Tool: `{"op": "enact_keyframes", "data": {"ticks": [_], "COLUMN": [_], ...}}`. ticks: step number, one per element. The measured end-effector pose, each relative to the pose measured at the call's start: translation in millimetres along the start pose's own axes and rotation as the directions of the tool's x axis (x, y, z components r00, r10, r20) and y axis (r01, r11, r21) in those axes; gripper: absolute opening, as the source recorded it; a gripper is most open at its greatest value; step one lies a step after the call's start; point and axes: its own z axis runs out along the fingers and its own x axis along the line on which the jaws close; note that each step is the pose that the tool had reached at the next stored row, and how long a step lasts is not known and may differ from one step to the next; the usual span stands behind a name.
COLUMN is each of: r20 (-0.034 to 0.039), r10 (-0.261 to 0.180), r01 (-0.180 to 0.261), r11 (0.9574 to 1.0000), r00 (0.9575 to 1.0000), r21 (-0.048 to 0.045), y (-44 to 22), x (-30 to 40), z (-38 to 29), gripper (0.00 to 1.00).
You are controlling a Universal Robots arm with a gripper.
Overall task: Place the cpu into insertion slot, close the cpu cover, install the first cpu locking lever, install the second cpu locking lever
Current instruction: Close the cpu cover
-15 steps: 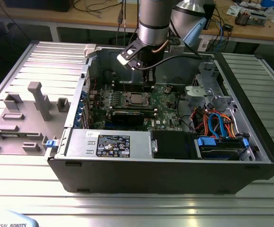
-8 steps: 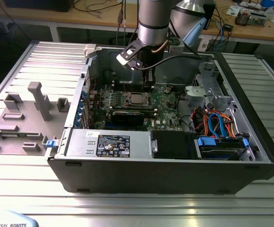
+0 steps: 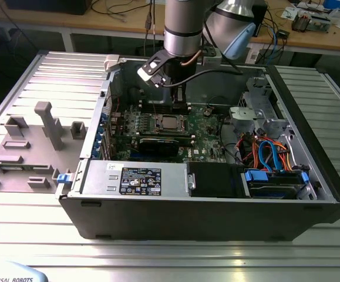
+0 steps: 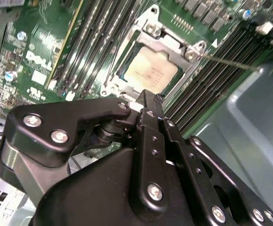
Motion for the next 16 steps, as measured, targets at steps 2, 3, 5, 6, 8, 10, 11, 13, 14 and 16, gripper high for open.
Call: {"op": "enact_keyframes", "data": {"ticks": [2, 3, 5, 6, 8, 10, 11, 13, 14, 16], "r20": [-0.0001, -0.0001, -0.0001, 0.0000, -0.0001, 0.0000, -0.0001, -0.0001, -0.0001, -0.0001], "r10": [0.000, 0.000, 0.000, 0.000, 0.000, 0.000, 0.000, 0.000, 0.000, 0.000], "r01": [0.000, 0.000, 0.000, 0.000, 0.000, 0.000, 0.000, 0.000, 0.000, 0.000], "r11": [1.0000, 1.0000, 1.0000, 1.0000, 1.0000, 1.0000, 1.0000, 1.0000, 1.0000, 1.0000], "r00": [1.0000, 1.0000, 1.0000, 1.0000, 1.0000, 1.0000, 1.0000, 1.0000, 1.0000, 1.0000], "r21": [0.0000, 0.0001, 0.0000, 0.0000, 0.0000, 0.0001, 0.0000, 0.0000, 0.0000, 0.0000], "y": [-8.0, -10.1, -16.6, -18.6, -21.2, -21.9, -21.9, -22.0, -22.1, -22.3], "x": [0.4, 0.5, 0.7, 0.8, 0.9, 0.9, 1.0, 1.0, 1.0, 1.0], "z": [2.6, 3.9, 8.2, 9.8, 12.8, 13.2, 13.2, 13.2, 13.2, 13.3], "gripper": [0.11, 0.11, 0.11, 0.11, 0.11, 0.11, 0.11, 0.11, 0.11, 0.11]}}
